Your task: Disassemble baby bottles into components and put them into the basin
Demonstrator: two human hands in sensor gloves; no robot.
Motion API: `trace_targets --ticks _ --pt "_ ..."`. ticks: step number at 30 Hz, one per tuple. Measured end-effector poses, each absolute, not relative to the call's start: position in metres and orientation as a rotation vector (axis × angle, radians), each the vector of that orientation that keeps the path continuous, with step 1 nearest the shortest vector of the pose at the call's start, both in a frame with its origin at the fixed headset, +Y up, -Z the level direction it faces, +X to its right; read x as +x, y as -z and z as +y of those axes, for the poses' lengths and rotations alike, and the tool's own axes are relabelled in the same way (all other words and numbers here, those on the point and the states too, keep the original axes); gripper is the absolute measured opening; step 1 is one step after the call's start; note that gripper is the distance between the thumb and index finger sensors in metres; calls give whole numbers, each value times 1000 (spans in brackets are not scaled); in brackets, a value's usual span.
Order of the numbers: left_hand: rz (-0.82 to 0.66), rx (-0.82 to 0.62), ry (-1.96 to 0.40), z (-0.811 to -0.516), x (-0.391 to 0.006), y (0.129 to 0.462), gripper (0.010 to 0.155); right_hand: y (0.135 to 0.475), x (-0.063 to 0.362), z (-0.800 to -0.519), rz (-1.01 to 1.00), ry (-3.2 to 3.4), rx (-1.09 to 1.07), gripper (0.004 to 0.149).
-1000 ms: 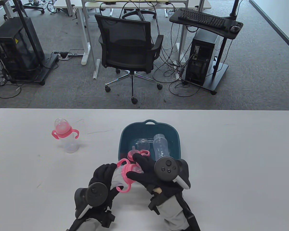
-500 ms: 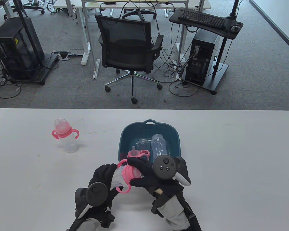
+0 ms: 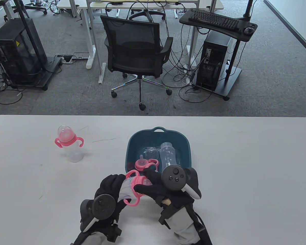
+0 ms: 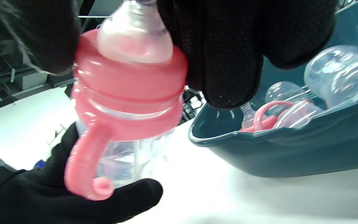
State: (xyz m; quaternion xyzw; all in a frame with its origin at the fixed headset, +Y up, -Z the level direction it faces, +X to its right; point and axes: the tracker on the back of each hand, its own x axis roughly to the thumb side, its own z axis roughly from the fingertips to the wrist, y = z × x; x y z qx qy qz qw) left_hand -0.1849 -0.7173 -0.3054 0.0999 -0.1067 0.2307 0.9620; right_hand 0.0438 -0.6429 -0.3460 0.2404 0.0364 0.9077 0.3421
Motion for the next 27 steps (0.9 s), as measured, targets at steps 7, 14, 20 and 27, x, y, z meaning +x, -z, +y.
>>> trace_targets --ticks 7,14,20,27 --pt "-198 196 -485 -719 -188 307 91 345 42 -642 123 -2357 686 85" --pt "-219 200 -469 -719 -185 307 91 347 49 -644 59 -2397 596 87" --pt "-222 196 -463 -719 -184 306 91 348 45 -644 124 -2352 652 78" --pt "-213 200 -484 -718 -186 306 91 345 46 -636 109 -2319 726 77"
